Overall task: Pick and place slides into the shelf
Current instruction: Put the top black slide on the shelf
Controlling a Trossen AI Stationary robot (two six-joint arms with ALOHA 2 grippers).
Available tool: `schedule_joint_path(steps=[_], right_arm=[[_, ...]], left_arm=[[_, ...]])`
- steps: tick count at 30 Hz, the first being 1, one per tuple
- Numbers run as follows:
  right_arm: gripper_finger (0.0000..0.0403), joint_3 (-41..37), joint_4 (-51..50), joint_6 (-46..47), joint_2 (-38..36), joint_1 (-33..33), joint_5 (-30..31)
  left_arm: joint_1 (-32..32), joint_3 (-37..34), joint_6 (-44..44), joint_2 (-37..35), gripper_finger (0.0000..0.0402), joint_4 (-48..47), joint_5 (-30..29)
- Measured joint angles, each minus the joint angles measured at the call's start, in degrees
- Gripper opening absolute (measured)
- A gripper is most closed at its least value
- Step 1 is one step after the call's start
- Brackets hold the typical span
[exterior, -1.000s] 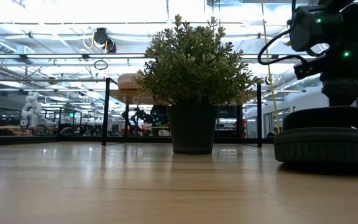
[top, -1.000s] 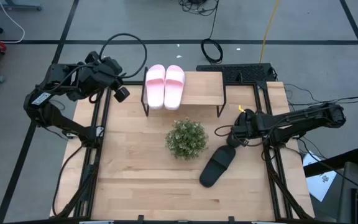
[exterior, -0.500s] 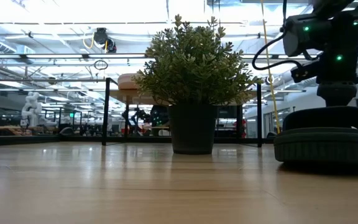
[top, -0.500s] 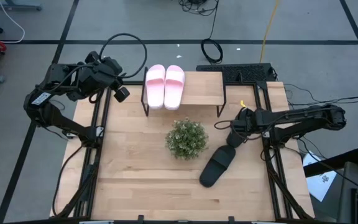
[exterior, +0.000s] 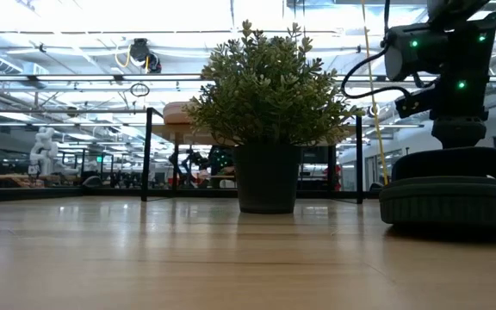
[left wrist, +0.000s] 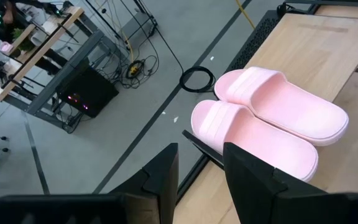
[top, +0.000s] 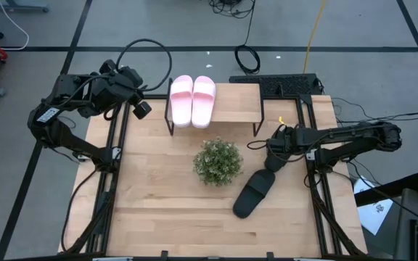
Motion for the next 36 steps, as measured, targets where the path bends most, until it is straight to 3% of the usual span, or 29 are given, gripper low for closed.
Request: schedule_joint_path(steps=[14,19,26,36], right_arm=[[0.0142,-2.03,-0.51,4.18,4.51,-0.07,2.77],[0.0102,-2.01,-0.78,4.84,5.54,-1.36,2.47],[0.0013,-1.85,-0.82,4.40,6.13,-4.39,0.55],[0.0004,0.07,-5.89,2.94,6.06,-4.42,-3.54]], left_arm=[[0.00,0.02,0.53,0.00,0.0134,0.00,-0.07],[0.00,0.02,0.58,0.01,0.0134,0.00,-0.09],[0.00,0.02,0.57,0.01,0.0134,0.00,-0.10],[0.00,0.02,0.55,0.01,0.0134,0.00,-0.09]])
